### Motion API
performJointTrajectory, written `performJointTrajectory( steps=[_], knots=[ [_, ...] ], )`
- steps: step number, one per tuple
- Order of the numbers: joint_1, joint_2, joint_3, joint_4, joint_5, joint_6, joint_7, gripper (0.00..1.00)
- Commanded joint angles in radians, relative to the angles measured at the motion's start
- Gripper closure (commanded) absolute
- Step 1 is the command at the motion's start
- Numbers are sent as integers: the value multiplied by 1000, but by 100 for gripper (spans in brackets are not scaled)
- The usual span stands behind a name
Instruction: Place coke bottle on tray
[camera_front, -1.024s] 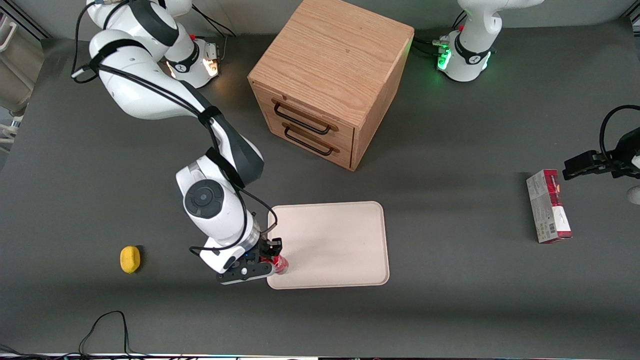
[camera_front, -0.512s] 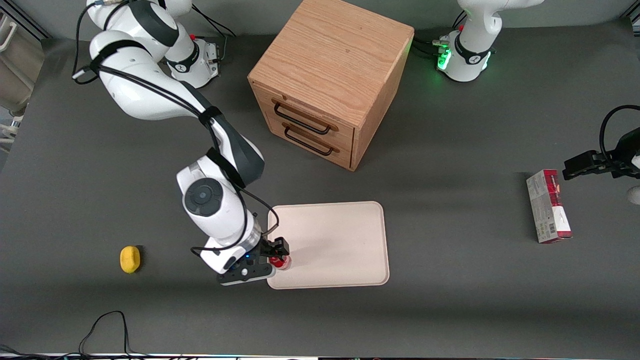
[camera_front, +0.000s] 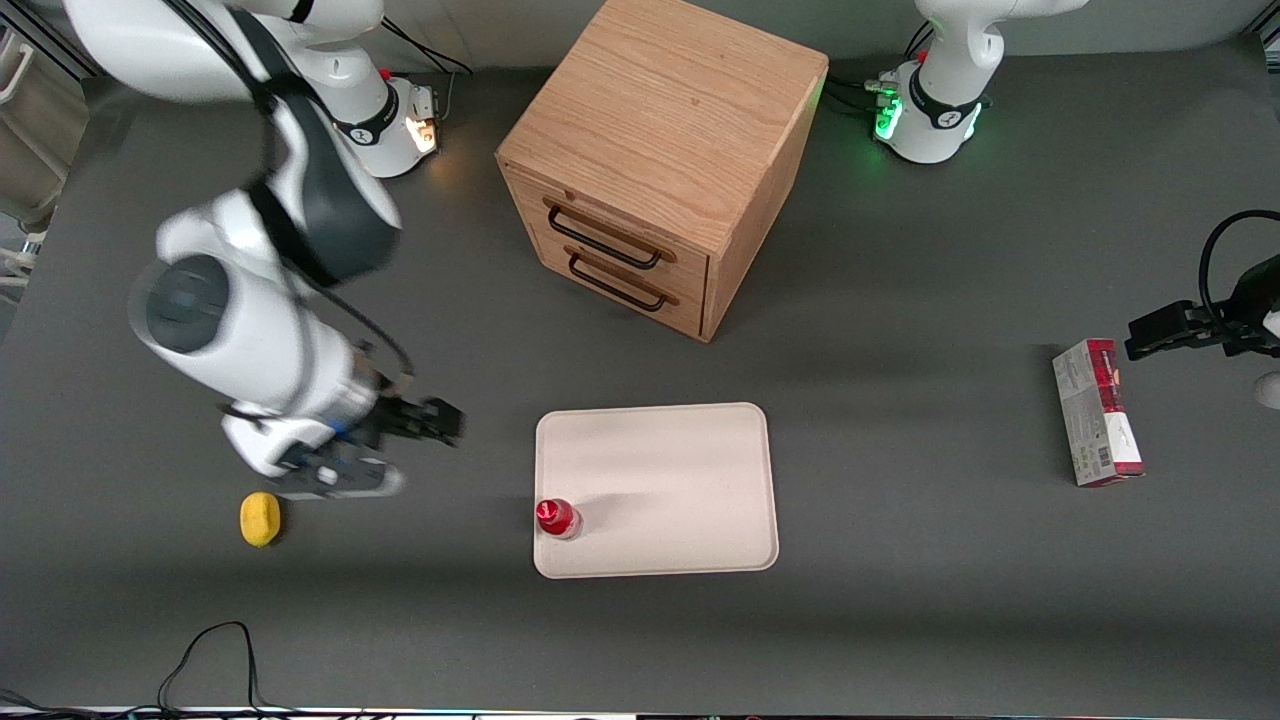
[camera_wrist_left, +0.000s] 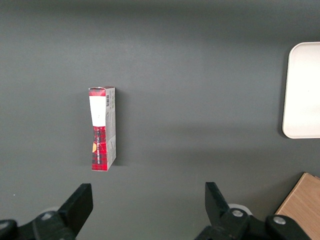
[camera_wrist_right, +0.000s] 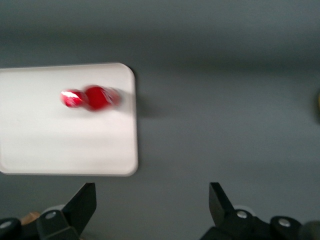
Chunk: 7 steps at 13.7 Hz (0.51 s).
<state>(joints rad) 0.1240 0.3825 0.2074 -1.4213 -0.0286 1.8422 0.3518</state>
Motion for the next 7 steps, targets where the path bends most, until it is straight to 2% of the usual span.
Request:
performJointTrajectory(
  steps=[1,4,7],
  knots=[
    [-4,-329,-94,-411,65,45,-45,0],
    [-3,-541,-195,-632,70,101,-155,0],
    [-3,-608,-233,-650,70,49,-215,0]
  ],
)
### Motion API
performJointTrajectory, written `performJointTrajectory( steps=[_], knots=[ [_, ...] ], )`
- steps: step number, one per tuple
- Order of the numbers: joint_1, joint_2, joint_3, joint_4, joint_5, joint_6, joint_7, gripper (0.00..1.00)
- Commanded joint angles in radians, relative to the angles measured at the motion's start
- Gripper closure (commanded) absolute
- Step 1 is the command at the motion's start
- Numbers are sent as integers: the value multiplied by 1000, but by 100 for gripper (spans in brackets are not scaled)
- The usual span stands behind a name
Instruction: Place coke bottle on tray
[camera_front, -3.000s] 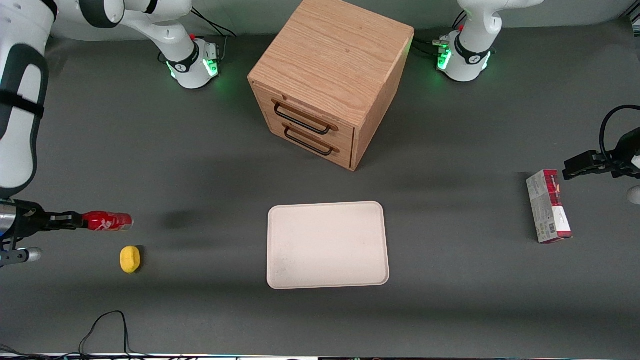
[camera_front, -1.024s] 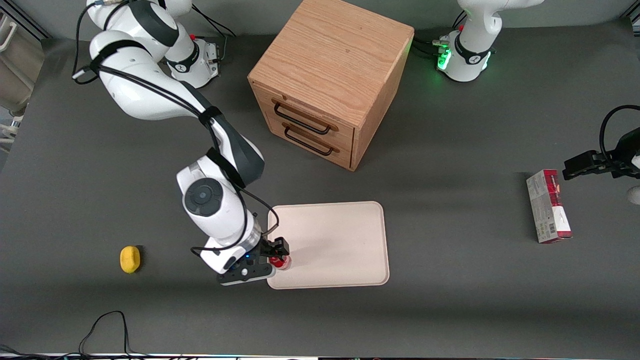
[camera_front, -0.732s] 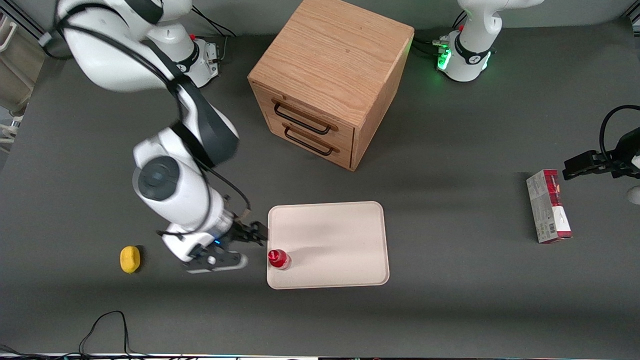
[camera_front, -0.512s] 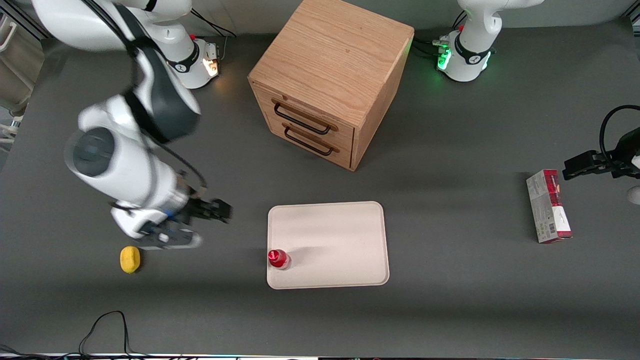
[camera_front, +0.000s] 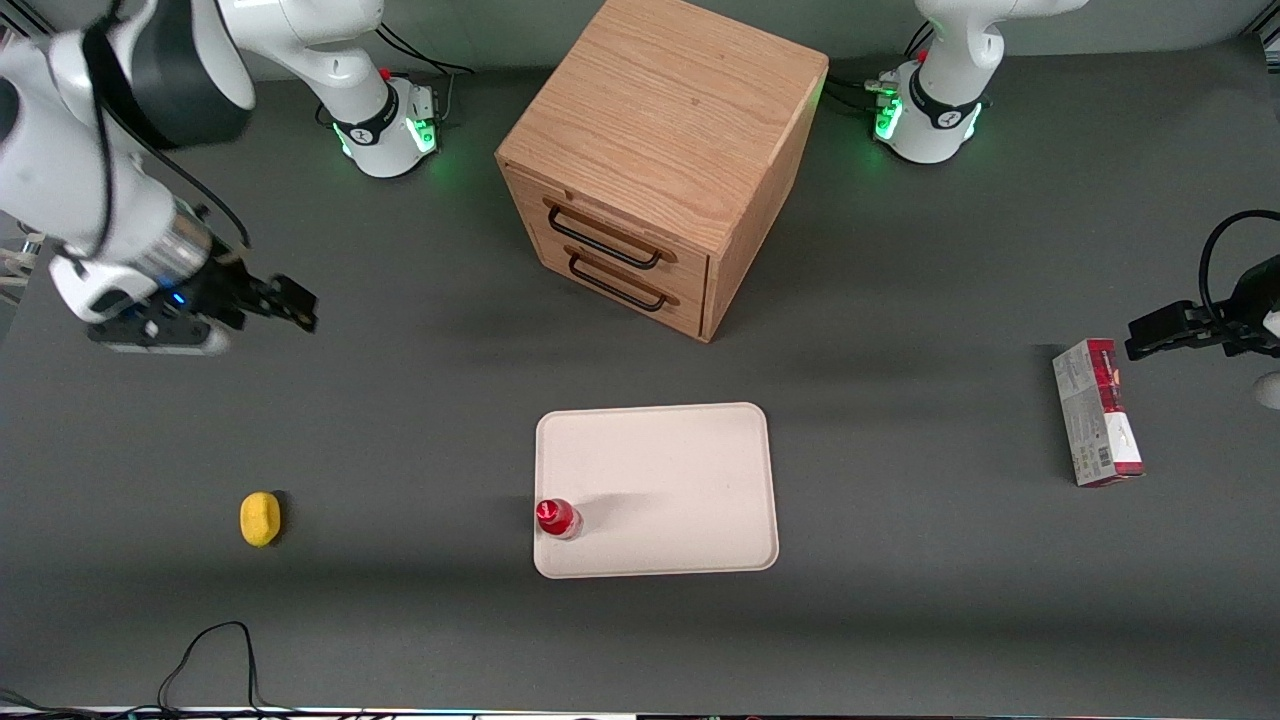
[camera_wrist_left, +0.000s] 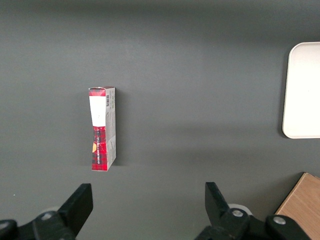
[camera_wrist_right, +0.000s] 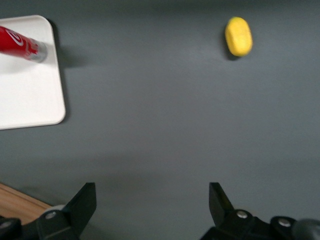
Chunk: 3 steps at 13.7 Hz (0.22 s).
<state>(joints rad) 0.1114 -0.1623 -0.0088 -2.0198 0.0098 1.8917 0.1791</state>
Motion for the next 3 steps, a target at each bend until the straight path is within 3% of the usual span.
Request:
performJointTrajectory(
  steps=[1,3],
  knots=[
    [10,-48,-17,-18,32,-20,-43,0],
    [8,16,-19,74,32,-58,-36,0]
  ],
)
